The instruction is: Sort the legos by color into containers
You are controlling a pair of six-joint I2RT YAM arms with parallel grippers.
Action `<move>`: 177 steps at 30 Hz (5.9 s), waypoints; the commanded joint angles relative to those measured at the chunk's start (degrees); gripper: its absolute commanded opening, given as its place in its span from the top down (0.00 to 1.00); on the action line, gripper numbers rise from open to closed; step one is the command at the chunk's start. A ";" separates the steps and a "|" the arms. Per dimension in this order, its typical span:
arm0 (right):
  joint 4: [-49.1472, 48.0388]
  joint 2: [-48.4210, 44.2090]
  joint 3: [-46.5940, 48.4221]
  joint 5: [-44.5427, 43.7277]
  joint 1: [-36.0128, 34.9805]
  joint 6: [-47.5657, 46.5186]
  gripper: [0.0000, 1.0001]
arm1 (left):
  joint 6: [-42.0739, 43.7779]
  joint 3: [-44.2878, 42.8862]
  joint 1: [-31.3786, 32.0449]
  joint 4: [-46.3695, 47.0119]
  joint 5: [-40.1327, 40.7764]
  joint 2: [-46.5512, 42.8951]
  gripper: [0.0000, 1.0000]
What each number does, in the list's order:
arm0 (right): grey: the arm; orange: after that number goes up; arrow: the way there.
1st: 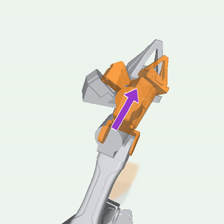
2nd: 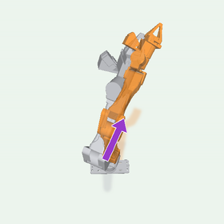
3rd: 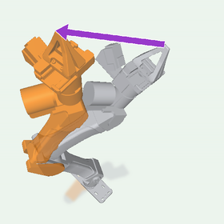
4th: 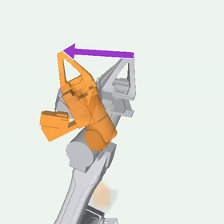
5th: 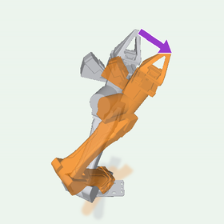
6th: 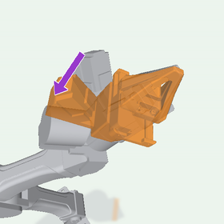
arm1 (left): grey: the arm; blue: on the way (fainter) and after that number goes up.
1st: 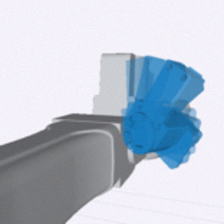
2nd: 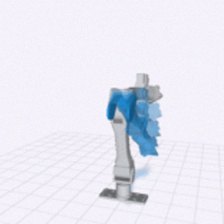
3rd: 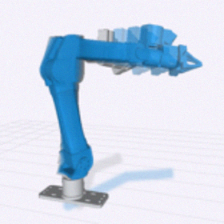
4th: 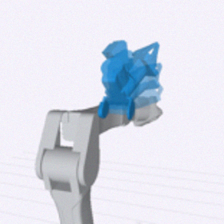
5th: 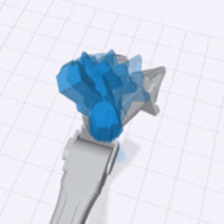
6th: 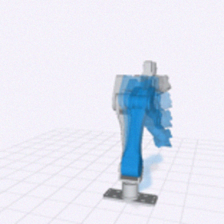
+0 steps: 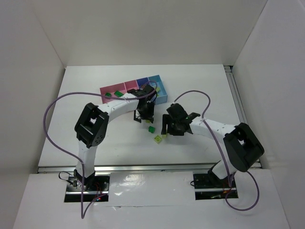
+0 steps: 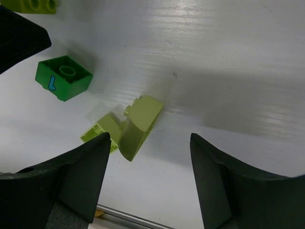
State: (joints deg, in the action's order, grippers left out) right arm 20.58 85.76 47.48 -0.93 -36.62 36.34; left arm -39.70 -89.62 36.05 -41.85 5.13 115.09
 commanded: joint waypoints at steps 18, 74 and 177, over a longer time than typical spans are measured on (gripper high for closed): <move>2.27 1.18 6.12 -8.20 -0.82 0.49 0.68 | 1.03 -10.57 0.16 -1.05 0.85 8.76 0.82; -3.88 9.89 29.40 -7.00 8.15 -12.95 0.25 | 8.07 -8.31 -12.15 -3.34 -5.65 -9.15 0.40; -15.21 14.62 24.95 -0.94 5.70 -19.71 0.57 | 13.96 -7.06 -14.34 -5.61 -1.07 -6.46 0.38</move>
State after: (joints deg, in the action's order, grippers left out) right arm 11.97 105.27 77.17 -5.82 -27.66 19.51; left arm -29.91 -98.54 19.90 -49.47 5.56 109.21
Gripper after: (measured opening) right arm 0.436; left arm 0.625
